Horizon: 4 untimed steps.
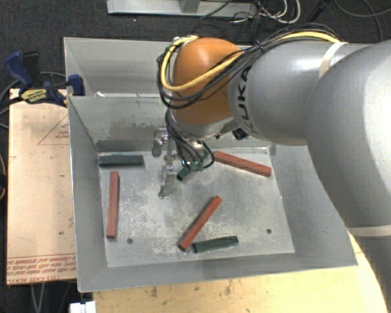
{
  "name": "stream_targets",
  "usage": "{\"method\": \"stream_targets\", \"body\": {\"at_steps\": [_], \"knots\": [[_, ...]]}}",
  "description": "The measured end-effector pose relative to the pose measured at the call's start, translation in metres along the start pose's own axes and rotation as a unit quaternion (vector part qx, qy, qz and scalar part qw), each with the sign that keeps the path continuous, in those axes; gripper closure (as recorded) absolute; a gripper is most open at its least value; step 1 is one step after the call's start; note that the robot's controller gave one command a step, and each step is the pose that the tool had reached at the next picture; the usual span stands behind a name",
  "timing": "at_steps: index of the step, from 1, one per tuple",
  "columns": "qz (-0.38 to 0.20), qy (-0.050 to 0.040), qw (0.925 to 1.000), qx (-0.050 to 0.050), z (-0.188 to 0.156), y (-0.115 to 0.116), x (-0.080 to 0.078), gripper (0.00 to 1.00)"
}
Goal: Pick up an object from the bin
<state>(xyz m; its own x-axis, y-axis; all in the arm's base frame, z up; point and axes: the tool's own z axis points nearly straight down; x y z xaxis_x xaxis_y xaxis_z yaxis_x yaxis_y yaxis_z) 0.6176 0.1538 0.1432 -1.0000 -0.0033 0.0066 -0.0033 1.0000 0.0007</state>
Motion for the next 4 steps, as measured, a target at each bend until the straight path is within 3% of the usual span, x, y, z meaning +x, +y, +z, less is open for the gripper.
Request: {"method": "stream_targets", "body": {"at_steps": [1, 2, 3, 4], "knots": [[-0.050, -0.0022, 0.9987, 0.002, 0.077, -0.078, -0.035, 0.00], [-0.052, -0.0051, 0.9986, 0.000, 0.072, -0.073, -0.037, 1.00], [-0.092, -0.0089, 0.9957, 0.000, -0.058, -0.079, -0.023, 1.00], [-0.091, -0.0051, 0.9958, 0.000, -0.053, -0.079, -0.022, 0.00]]}}
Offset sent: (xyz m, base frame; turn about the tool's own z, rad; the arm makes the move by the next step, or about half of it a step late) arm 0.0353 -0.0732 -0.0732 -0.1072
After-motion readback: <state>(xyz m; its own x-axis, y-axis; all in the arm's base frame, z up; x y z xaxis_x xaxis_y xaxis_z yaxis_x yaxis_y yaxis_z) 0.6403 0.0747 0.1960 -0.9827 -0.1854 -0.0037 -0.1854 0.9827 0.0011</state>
